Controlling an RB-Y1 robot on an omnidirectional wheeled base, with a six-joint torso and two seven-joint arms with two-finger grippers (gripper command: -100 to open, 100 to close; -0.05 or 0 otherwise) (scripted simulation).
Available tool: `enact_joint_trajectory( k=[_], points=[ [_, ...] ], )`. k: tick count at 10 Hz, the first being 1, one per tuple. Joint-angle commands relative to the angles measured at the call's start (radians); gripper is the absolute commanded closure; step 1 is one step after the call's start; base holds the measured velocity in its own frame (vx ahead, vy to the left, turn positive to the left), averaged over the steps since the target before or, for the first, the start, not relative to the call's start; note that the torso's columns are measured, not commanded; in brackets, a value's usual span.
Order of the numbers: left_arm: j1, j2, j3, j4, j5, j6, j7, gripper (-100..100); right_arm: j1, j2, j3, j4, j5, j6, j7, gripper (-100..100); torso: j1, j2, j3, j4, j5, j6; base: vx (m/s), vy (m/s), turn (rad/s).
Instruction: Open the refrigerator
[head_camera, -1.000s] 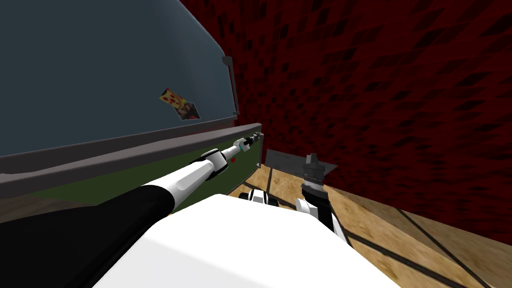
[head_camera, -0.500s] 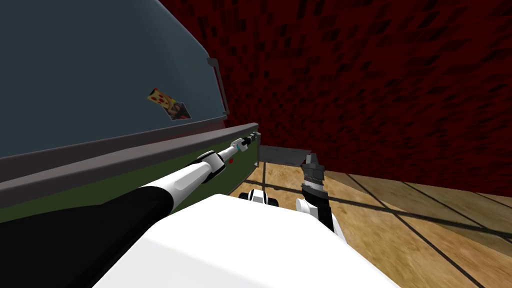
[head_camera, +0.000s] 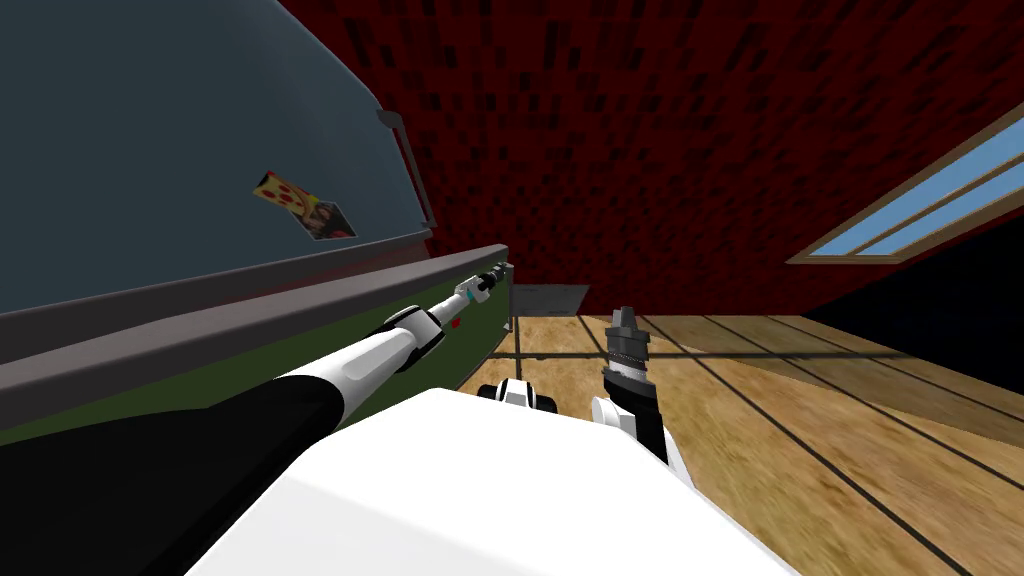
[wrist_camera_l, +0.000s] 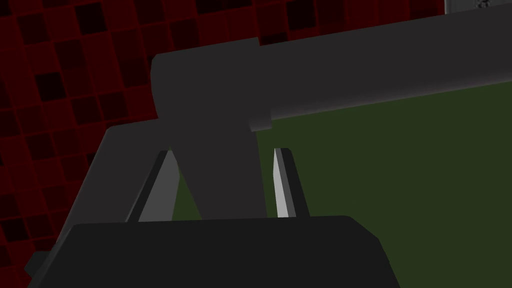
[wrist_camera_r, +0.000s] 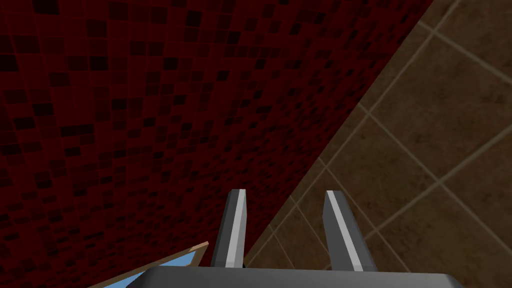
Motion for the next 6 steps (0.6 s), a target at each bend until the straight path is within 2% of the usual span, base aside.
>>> enact_joint_trajectory(
  k=[1, 2, 3, 4, 5, 6],
  points=[
    [0.038, 0.024, 0.034, -0.062, -0.059, 0.049, 0.026, 100, 0.0, 0.0, 0.0, 0.0, 0.0, 0.0, 0.0, 0, 0.0, -0.001, -0.001, 0.001, 0.0, 0.002, -0.205, -0.008, -0.29],
    [0.034, 0.02, 0.027, -0.049, -0.046, 0.041, 0.025, 100, 0.0, 0.0, 0.0, 0.0, 0.0, 0.0, 0.0, 0, 0.001, -0.001, -0.001, 0.002, -0.001, 0.0, -0.081, -0.014, -0.071],
    [0.03, 0.018, 0.03, -0.03, 0.001, 0.032, -0.023, 100, 0.001, 0.0, 0.0, 0.0, 0.0, 0.0, 0.0, 0, 0.002, -0.004, -0.003, 0.003, -0.001, -0.002, -0.133, -0.013, -0.307],
    [0.03, 0.018, 0.03, -0.03, 0.001, 0.032, -0.023, 100, 0.0, 0.0, 0.0, 0.0, 0.0, 0.0, 0.0, 0, -0.001, -0.003, -0.002, 0.0, 0.0, 0.007, -0.18, 0.024, -0.201],
    [0.023, 0.02, 0.036, -0.009, 0.044, 0.021, -0.064, 100, 0.0, 0.0, 0.0, 0.0, 0.0, 0.0, 0.0, 0, -0.001, -0.002, -0.002, 0.0, -0.001, 0.004, -0.241, 0.034, -0.306],
    [0.023, 0.02, 0.036, -0.009, 0.049, 0.021, -0.074, 100, 0.0, 0.0, 0.0, 0.0, 0.0, 0.0, 0.0, 0, -0.001, 0.0, 0.0, -0.001, 0.0, 0.004, -0.191, 0.017, -0.193]
  ],
)
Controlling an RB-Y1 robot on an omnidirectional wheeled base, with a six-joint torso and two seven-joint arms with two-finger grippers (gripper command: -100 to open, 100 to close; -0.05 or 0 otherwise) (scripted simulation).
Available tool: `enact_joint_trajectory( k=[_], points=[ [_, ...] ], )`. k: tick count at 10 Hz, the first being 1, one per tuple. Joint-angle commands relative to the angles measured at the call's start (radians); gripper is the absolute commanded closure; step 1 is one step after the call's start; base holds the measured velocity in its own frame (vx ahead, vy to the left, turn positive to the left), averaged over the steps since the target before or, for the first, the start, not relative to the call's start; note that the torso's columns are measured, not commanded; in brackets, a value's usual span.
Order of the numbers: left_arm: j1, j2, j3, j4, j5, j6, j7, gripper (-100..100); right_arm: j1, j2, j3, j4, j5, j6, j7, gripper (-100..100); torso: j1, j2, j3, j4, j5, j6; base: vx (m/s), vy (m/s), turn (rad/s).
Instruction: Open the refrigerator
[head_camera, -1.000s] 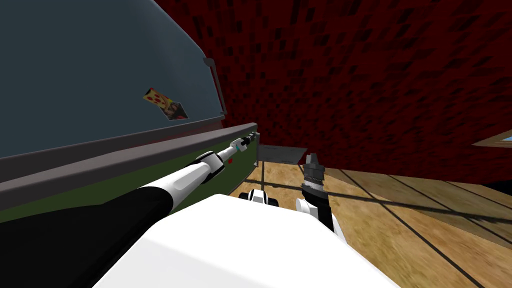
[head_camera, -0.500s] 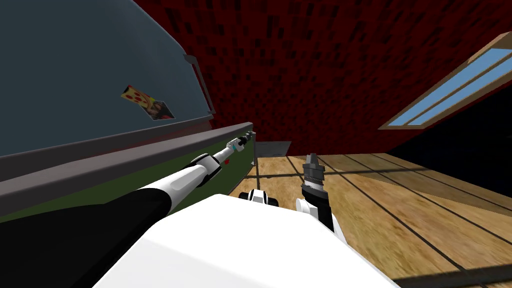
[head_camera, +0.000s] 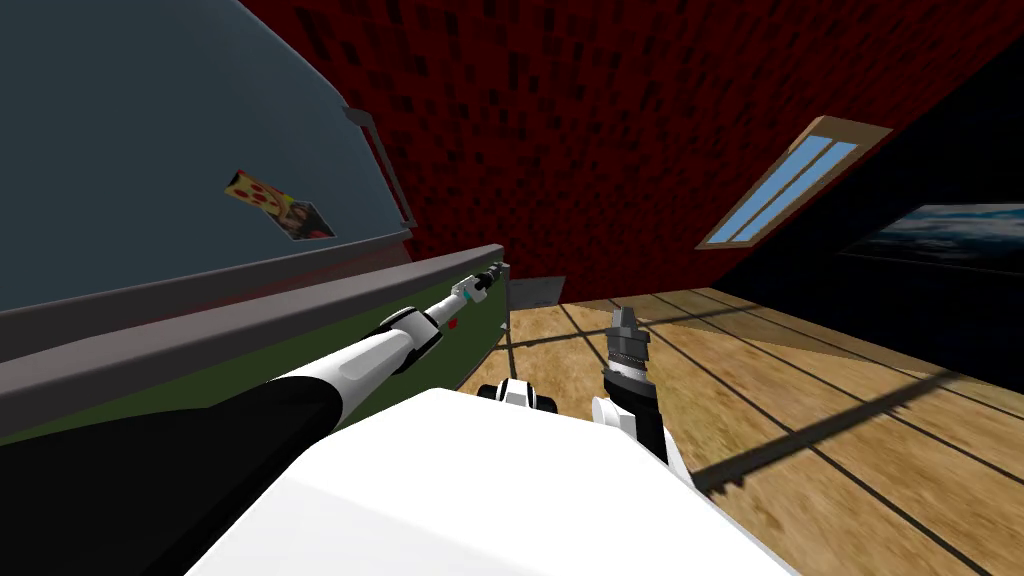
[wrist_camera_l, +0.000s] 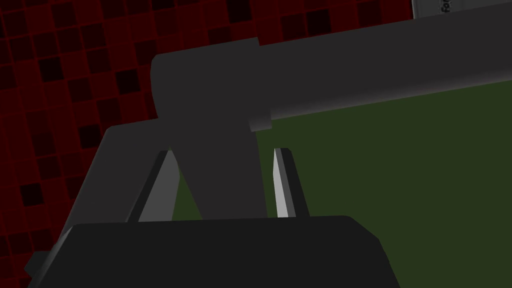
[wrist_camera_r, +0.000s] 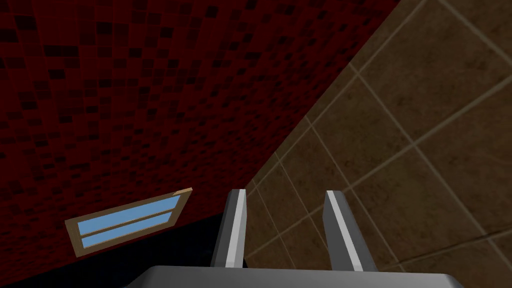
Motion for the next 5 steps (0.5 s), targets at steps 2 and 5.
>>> enact_joint_trajectory(
  k=[2, 5],
  points=[
    [-0.008, 0.0, 0.008, 0.034, 0.074, -0.019, -0.085, 100, 0.0, 0.0, 0.0, 0.0, 0.0, 0.0, 0.0, 0, 0.002, -0.002, -0.001, 0.001, 0.0, -0.003, -0.165, 0.008, -0.216],
    [-0.022, 0.003, 0.02, 0.077, 0.162, -0.041, -0.171, 100, 0.0, 0.0, 0.0, 0.0, 0.0, 0.0, 0.0, 0, 0.003, -0.002, -0.001, 0.001, 0.0, -0.005, -0.183, 0.006, -0.255]
  ],
)
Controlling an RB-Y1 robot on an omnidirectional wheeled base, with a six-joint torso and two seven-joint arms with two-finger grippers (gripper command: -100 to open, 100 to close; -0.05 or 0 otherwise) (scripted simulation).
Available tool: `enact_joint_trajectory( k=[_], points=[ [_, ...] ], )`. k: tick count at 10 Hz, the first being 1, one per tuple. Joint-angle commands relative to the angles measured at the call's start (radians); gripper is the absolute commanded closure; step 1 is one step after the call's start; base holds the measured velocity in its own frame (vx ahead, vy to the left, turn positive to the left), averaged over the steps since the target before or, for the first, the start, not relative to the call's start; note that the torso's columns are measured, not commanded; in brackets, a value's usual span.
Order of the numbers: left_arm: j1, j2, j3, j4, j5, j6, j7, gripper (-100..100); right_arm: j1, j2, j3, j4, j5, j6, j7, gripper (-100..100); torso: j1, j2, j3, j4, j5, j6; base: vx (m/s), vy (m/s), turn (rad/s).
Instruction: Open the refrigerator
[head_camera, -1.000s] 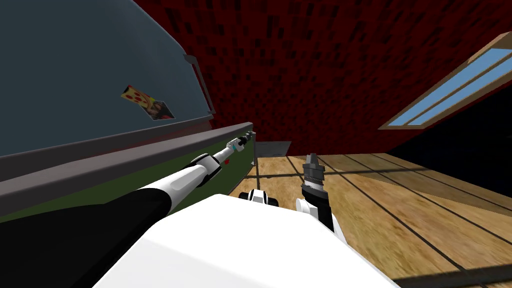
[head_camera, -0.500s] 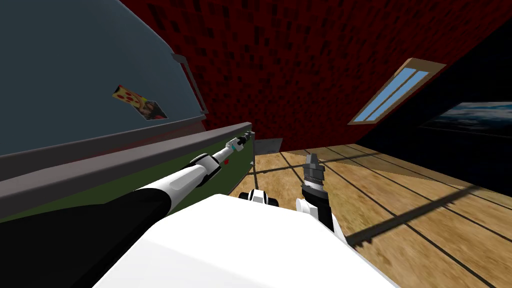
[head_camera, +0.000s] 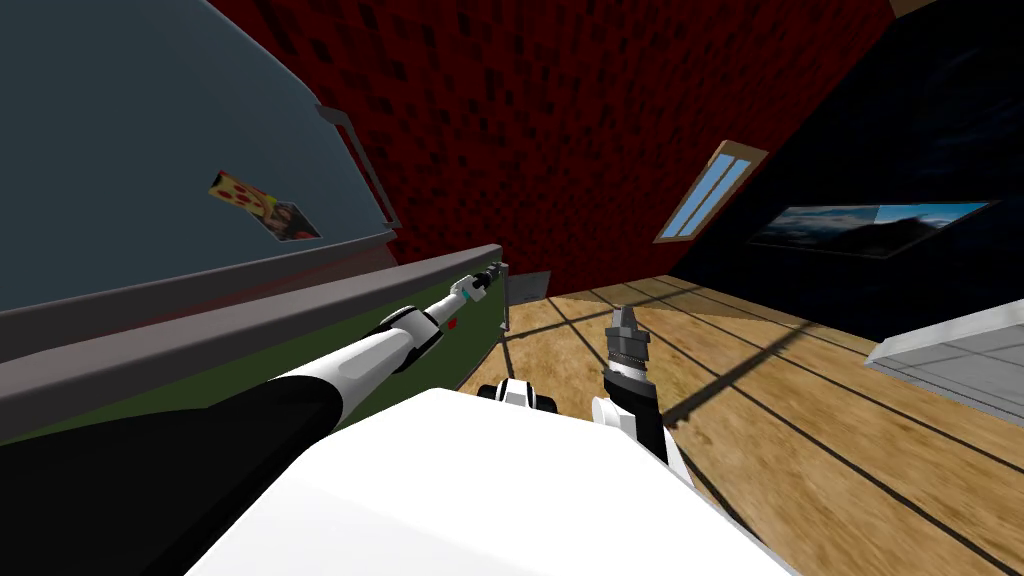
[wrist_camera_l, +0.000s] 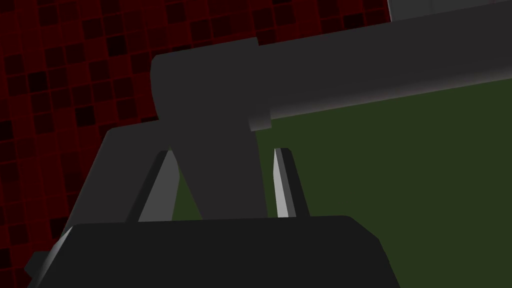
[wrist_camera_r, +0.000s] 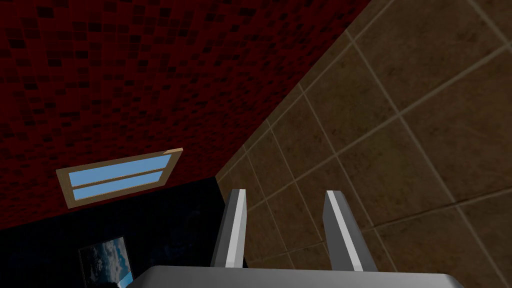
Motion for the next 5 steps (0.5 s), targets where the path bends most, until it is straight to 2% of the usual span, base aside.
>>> enact_joint_trajectory(
  k=[1, 2, 3, 4, 5],
  points=[
    [-0.01, 0.004, 0.006, 0.032, 0.058, -0.015, -0.065, 100, 0.0, 0.0, 0.0, 0.0, 0.0, 0.0, 0.0, 0, 0.001, 0.002, 0.001, 0.0, 0.001, 0.002, -0.169, 0.003, -0.169],
    [-0.017, 0.005, 0.012, 0.054, 0.097, -0.026, -0.101, 100, 0.0, 0.0, 0.0, 0.0, 0.0, 0.0, 0.0, 0, 0.001, 0.001, 0.001, 0.0, 0.001, -0.002, -0.204, -0.031, -0.297],
    [-0.017, 0.005, 0.012, 0.054, 0.106, -0.026, -0.115, 100, 0.0, 0.0, 0.0, 0.0, 0.0, 0.0, 0.0, 0, -0.001, 0.003, 0.002, 0.0, 0.0, 0.001, -0.179, -0.039, -0.162],
    [-0.024, 0.006, 0.018, 0.075, 0.145, -0.037, -0.151, 100, 0.0, 0.0, 0.0, 0.0, 0.0, 0.0, 0.0, 0, -0.001, 0.002, 0.001, 0.0, 0.0, -0.002, -0.181, -0.065, -0.24],
    [-0.024, 0.006, 0.018, 0.075, 0.154, -0.037, -0.166, 100, 0.0, 0.0, 0.0, 0.0, 0.0, 0.0, 0.0, 0, -0.002, 0.002, 0.001, 0.0, 0.0, 0.001, -0.161, -0.002, -0.168]
  ],
)
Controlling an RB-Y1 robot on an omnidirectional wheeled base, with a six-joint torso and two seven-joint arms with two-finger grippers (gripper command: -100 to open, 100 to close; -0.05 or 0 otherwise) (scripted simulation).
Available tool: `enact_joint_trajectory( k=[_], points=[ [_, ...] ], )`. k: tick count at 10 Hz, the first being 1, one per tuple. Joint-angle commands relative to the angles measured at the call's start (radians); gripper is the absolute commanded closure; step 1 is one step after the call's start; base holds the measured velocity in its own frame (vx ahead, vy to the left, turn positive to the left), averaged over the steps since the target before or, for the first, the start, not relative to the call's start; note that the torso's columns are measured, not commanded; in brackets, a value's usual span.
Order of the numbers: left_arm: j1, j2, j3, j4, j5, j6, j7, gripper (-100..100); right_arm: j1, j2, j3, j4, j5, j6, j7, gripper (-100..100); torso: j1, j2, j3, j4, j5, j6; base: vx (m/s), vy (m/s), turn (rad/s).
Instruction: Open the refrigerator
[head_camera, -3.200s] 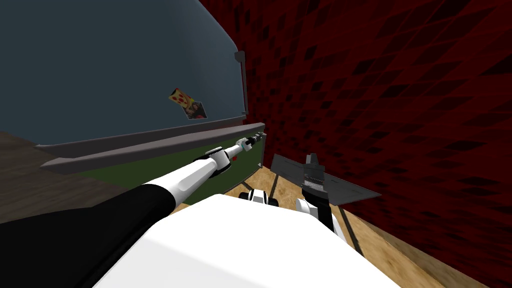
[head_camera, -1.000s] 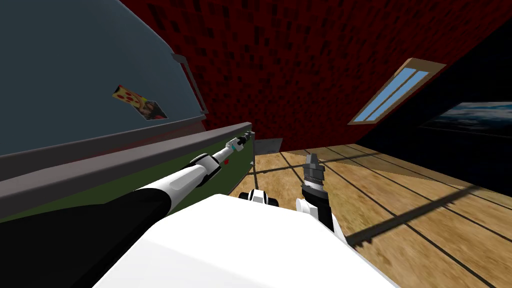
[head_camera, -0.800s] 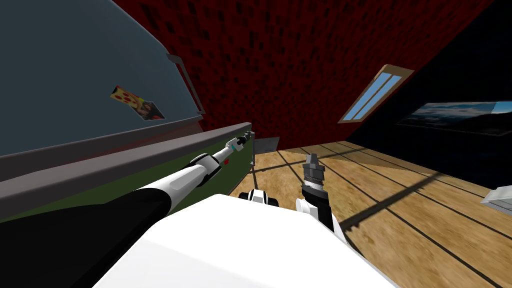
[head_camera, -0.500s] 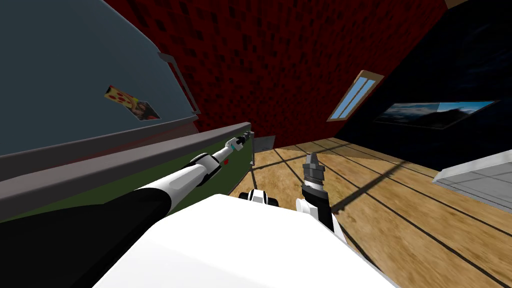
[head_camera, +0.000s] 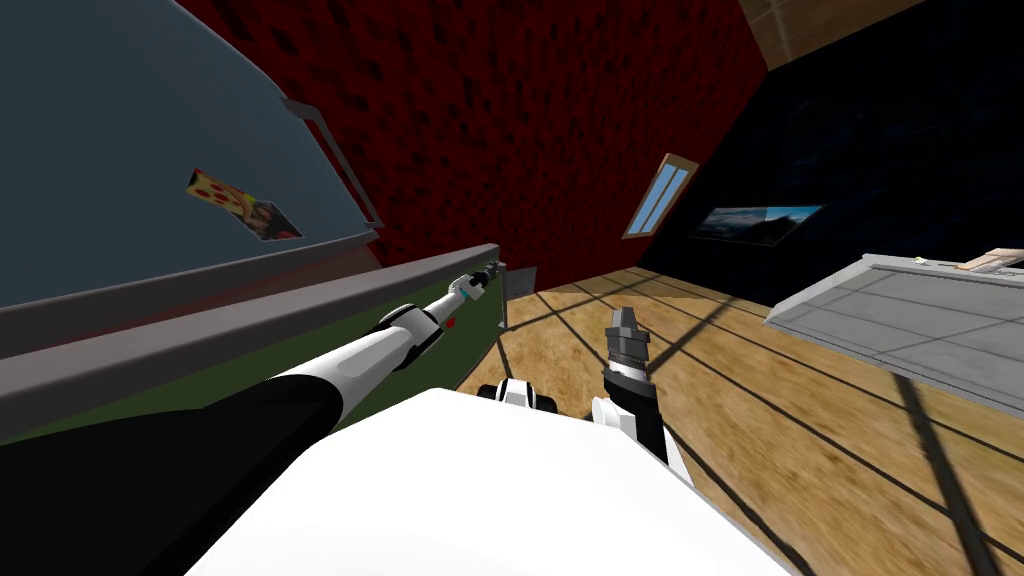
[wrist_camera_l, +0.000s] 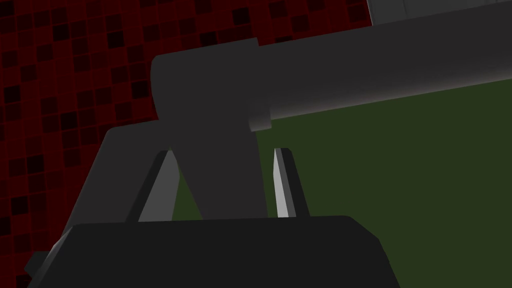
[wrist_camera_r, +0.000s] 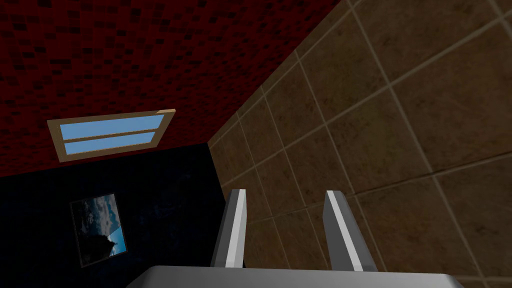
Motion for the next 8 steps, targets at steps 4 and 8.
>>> enact_joint_trajectory(
  k=[4, 8],
  points=[
    [-0.079, 0.043, -0.062, -0.027, 0.048, 0.086, 0.035, -100, 0.001, 0.0, 0.0, 0.0, 0.0, 0.0, 0.0, 0, 0.001, -0.006, -0.004, 0.001, -0.001, 0.001, -0.027, 0.022, -0.033],
    [-0.091, 0.063, -0.089, -0.037, 0.06, 0.118, 0.054, -100, 0.001, 0.0, 0.0, 0.0, 0.0, 0.0, 0.0, 0, -0.007, 0.005, 0.004, 0.008, -0.004, 0.006, -0.009, 0.021, -0.018]
  ],
)
